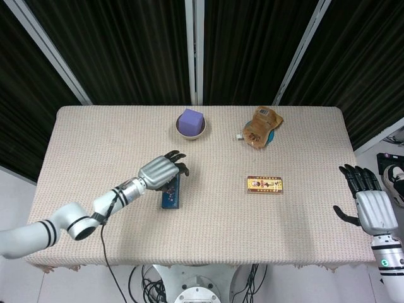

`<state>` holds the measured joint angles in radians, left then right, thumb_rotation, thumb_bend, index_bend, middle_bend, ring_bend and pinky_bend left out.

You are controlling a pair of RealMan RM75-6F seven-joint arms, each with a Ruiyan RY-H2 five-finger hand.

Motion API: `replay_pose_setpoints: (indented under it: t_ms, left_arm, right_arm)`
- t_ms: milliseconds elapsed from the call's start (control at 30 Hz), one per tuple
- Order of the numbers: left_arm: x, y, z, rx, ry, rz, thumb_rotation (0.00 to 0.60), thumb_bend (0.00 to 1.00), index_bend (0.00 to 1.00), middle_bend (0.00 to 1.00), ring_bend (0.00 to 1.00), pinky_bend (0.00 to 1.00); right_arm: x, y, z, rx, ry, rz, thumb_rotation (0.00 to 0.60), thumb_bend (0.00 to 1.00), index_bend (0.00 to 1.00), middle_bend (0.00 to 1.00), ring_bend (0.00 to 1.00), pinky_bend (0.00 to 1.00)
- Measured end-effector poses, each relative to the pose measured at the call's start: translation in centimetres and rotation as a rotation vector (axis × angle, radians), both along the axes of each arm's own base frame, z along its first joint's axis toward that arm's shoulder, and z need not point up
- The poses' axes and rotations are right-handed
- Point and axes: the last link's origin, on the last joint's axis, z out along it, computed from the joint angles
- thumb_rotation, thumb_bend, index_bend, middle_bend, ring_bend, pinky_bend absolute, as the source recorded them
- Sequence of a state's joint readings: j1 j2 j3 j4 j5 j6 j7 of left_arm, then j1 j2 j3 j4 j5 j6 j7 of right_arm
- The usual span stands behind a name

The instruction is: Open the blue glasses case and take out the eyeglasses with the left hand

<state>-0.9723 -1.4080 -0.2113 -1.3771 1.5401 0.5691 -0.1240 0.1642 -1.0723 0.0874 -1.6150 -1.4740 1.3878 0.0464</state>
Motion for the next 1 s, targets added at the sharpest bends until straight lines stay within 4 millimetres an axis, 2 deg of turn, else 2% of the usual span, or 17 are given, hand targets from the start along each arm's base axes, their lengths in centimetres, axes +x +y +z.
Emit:
replay_pose_setpoints:
  t_ms: [200, 400, 467, 667, 867, 1000]
  left_arm:
    - [0.5, 1.4, -2.4, -0.03, 0.09, 0.028, 0.6, 0.65, 0.3, 0.29, 0.02, 0.0]
    - [-0.3, 2.0, -3.1, -0.035, 0.153, 0.074, 0.6, 0.65, 0.33, 0.38, 0.07, 0.0]
    - [-0.9, 2.2, -2.9, -0.024, 0.16, 0.097, 0.6, 0.65, 0.34, 0.41, 0.09, 0.0]
    - [-3.7, 1.9, -0.4, 0.02, 0.158, 0.197, 0.6, 0.64, 0.35, 0.42, 0.1, 0.0]
    - [-7.1, 0.2, 1.8, 0.046, 0.162, 0.319, 0.6, 0.64, 0.35, 0.43, 0.1, 0.0]
    - [-7.8, -1.0, 2.7, 0.078, 0.136, 0.352, 0.6, 0.64, 0.35, 0.42, 0.1, 0.0]
  right_arm:
    - [-0.5, 0.2, 0.1, -0.008, -0.011, -0.005, 0.6, 0.18, 0.02, 0.07, 0.0, 0.0]
    - [-0.8, 0.3, 0.2, -0.012, -0.017, -0.004, 0.6, 0.18, 0.02, 0.07, 0.0, 0.0]
    - [-0.8, 0.3, 0.3, -0.012, -0.02, 0.0, 0.6, 0.18, 0.02, 0.07, 0.0, 0.0]
    - [-0.6, 0.1, 0.3, -0.01, -0.017, 0.014, 0.6, 0.18, 0.03, 0.07, 0.0, 0.0]
    - [-0.1, -0.1, -0.1, 0.004, -0.018, 0.035, 0.6, 0.18, 0.02, 0.07, 0.0, 0.0]
    - [0.1, -0.2, -0.2, 0.005, -0.017, 0.04, 0.6, 0.18, 0.03, 0.07, 0.0, 0.0]
